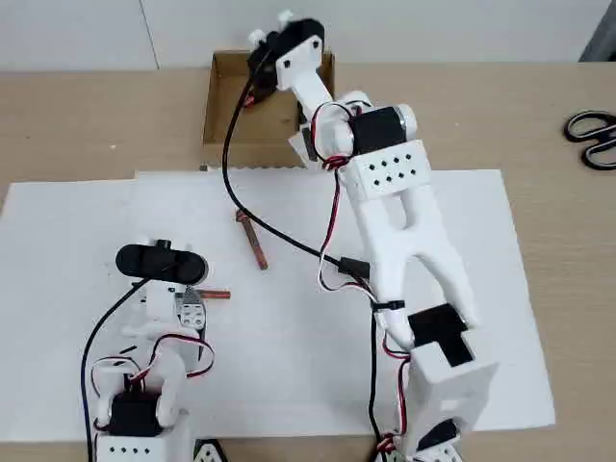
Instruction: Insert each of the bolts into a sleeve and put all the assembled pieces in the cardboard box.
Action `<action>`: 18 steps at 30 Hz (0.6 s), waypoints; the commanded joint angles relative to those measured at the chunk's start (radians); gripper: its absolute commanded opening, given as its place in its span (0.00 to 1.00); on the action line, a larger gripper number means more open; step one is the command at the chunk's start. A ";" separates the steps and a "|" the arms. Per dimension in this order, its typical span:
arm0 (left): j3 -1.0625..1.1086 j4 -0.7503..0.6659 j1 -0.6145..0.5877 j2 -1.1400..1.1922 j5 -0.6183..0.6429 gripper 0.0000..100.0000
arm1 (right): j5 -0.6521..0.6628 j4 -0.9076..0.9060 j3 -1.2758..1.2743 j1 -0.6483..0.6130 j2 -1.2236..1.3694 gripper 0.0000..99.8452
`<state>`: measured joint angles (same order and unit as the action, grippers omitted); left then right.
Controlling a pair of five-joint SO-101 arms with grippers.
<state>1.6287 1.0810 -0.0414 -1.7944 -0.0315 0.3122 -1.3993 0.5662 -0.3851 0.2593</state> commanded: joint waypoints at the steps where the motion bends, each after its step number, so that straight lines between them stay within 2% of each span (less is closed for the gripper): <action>1: -0.004 -0.028 -0.002 -0.008 -0.003 0.01 | -0.011 -0.177 0.049 -0.008 -0.087 0.00; 4: -0.004 -0.028 -0.002 -0.008 -0.003 0.01 | -0.009 -0.275 0.043 -0.016 -0.105 0.00; 9: -0.004 -0.028 -0.002 -0.008 -0.003 0.01 | 0.038 -0.283 0.025 -0.019 -0.148 0.00; 11: -0.004 -0.028 -0.005 -0.008 -0.003 0.01 | 0.100 -0.283 -0.049 -0.022 -0.177 0.00; 14: -0.004 -0.028 -0.006 -0.008 0.000 0.01 | 0.114 -0.285 -0.209 -0.016 -0.274 0.01; 18: -0.004 -0.026 -0.006 -0.008 0.000 0.01 | 0.218 -0.274 -0.448 -0.013 -0.430 0.09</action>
<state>1.6287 1.0810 -0.0414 -1.7944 -0.0315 0.4519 -1.6771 0.2516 -0.4005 -0.0460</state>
